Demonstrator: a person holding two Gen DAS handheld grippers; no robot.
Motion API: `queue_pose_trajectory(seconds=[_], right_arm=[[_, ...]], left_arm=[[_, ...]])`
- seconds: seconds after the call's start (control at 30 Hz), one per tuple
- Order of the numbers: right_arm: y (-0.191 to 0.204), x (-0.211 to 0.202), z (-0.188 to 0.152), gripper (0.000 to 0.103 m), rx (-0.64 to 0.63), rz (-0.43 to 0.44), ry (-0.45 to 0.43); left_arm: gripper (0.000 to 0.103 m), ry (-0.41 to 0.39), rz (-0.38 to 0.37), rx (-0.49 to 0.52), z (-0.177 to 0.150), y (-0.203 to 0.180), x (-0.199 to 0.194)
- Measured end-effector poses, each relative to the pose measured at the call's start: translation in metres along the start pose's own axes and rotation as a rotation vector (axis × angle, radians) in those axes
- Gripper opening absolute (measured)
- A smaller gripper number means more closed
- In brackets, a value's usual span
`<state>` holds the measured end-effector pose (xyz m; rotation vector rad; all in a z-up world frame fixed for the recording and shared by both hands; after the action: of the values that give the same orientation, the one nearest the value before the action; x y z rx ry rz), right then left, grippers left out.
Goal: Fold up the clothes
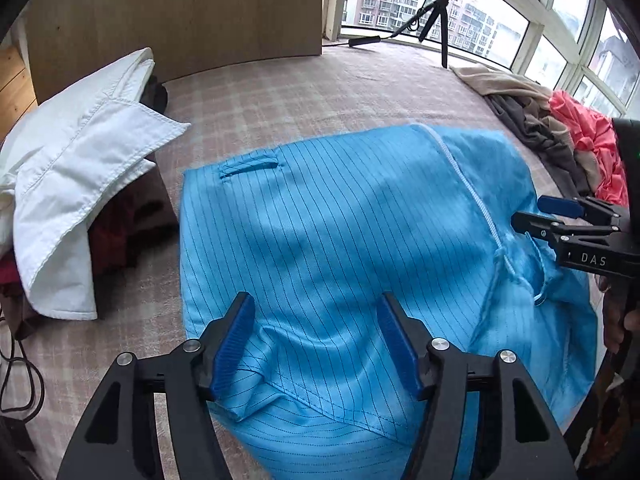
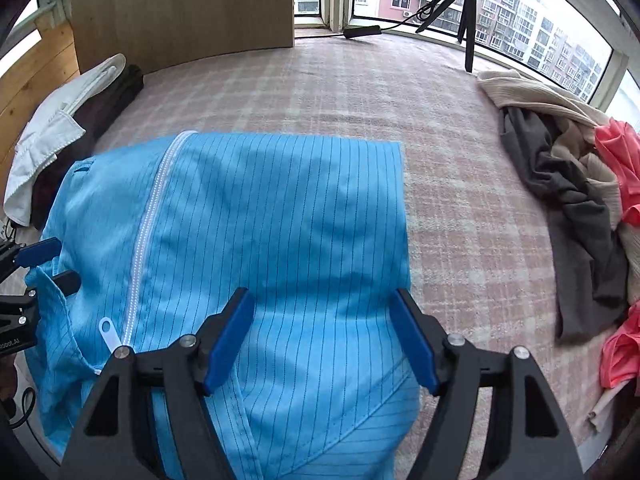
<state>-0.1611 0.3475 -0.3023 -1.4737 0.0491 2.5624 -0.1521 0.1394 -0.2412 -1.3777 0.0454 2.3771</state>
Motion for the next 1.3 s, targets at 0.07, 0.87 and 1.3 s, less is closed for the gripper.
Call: queue_pose_trajectory(seconds=[0.07,0.87,1.3], right_arm=[[-0.004,-0.011,0.003,0.07,0.02,0.019,-0.011],[-0.054,-0.05,0.011,0.072,0.137,0.135,-0.11],[-0.068,-0.031,0.018,0.072,0.245,0.358,0.021]], left_arm=[[0.061,-0.028,-0.009,-0.013,0.004,0.001,-0.013],[0.064,-0.056,0.068,-0.148,-0.012,0.047,-0.042],[0.069,-0.023,-0.191,-0.369,-0.013,0.072,-0.018]])
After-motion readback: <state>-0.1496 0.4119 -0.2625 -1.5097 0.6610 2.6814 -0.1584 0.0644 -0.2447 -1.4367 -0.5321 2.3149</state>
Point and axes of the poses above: each gripper's, at about its wrist camera, not at the fingertips, and x roughly the way its jaws point, y to its left, z to its top, the point moved 5 cm from there along x, roughly the way its jaws point, and after that the axes turned 4 degrees about -z, right-handed, at the moved point
